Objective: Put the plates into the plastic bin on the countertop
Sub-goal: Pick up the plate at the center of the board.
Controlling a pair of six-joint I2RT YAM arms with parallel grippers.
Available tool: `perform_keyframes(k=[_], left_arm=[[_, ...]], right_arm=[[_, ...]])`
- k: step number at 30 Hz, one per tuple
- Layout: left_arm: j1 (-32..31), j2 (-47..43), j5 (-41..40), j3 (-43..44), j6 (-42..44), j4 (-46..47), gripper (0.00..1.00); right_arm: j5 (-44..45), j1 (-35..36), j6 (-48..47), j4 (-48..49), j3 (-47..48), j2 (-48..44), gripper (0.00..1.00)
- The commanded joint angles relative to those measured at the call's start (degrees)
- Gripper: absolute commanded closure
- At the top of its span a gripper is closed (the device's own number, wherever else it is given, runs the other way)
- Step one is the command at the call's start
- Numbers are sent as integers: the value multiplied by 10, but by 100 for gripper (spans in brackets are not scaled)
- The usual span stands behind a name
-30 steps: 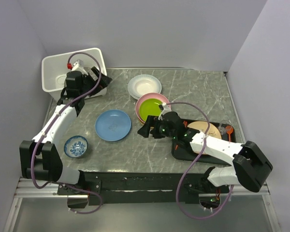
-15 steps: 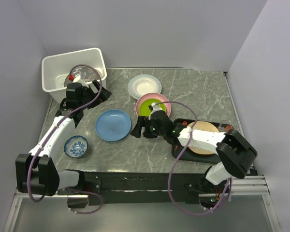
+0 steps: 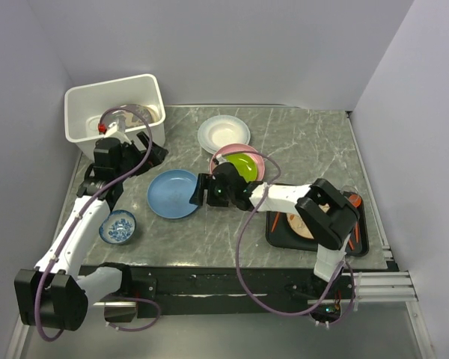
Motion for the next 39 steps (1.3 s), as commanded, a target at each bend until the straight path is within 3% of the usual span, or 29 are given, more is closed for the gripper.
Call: perform_keyframes(k=[1, 8, 14, 15, 20, 21, 24, 27, 39], left_arm=[[-2, -21, -3, -13, 4, 3, 1], [-2, -48, -2, -27, -8, 9, 1], [-2, -63, -6, -41, -15, 9, 1], [-2, -65, -8, -46, -16, 12, 1], [-2, -71, -5, -52, -18, 11, 1], [-2, -73, -6, -52, -18, 8, 1], [-2, -77, -6, -53, -15, 8, 1], [-2, -79, -5, -51, -13, 3, 1], [-2, -101, -30, -64, 15, -16, 1]], right_arm=[[12, 3, 3, 5, 42, 23, 19], [34, 3, 4, -10, 72, 65, 22], [60, 3, 8, -19, 80, 89, 34], [67, 3, 10, -19, 80, 94, 42], [75, 2, 16, -26, 82, 107, 65], [88, 2, 17, -26, 81, 107, 78], [92, 3, 22, -21, 73, 100, 94], [95, 2, 26, -18, 67, 91, 99], [102, -20, 35, 6, 13, 4, 100]])
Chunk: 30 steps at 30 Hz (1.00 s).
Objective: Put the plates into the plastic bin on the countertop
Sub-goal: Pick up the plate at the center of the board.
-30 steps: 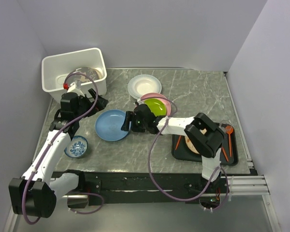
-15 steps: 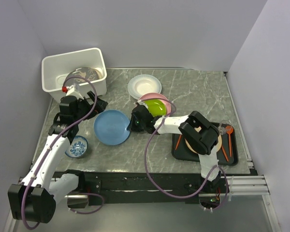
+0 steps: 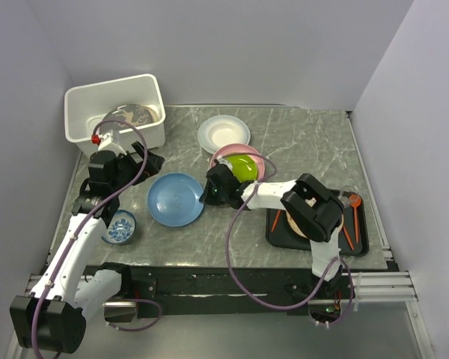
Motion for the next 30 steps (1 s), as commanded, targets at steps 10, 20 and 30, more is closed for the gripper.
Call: perform_keyframes(k=[10, 20, 30], left_arm=[[-2, 36, 102, -41, 40, 104, 1], [-22, 100, 260, -70, 23, 240, 6], [-69, 128, 265, -53, 31, 235, 17]], right_arm=[[-26, -67, 4, 42, -120, -233, 100], [-21, -122, -4, 17, -175, -338, 100], [-42, -126, 9, 39, -178, -342, 100]])
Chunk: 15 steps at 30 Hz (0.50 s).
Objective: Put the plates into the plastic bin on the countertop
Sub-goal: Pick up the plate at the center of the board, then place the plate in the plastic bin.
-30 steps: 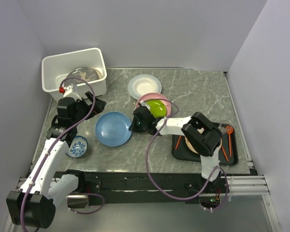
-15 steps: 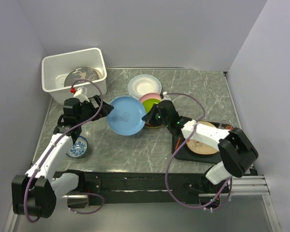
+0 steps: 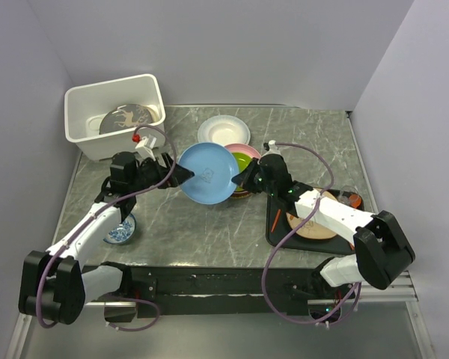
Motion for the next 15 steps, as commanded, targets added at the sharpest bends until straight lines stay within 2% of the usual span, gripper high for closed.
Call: perform_keyframes(k=[1, 2, 4, 6, 8, 9, 10, 13, 15], left_arm=[[-25, 16, 3, 24, 14, 7, 18], [-27, 17, -4, 26, 16, 2, 25], [-29, 20, -7, 23, 14, 2, 33], [-29, 20, -18, 24, 11, -5, 71], [-29, 19, -35, 29, 3, -14, 99], [-29, 13, -47, 30, -1, -18, 99], [-29, 9, -51, 29, -5, -20, 99], [-29, -8, -72, 30, -5, -35, 99], [-29, -22, -88, 32, -1, -48, 99]], right_arm=[[-16, -1, 11, 47, 1, -12, 100], [-21, -2, 10, 48, 2, -10, 100], [-22, -2, 9, 46, 8, -10, 100], [-27, -2, 7, 51, 8, -10, 98], [-30, -1, 7, 69, 2, -11, 94], [-36, 0, 9, 75, 1, -9, 92], [-37, -1, 10, 86, 0, -8, 76], [-46, -1, 14, 112, -3, 3, 56], [-52, 0, 14, 120, 3, 17, 55]])
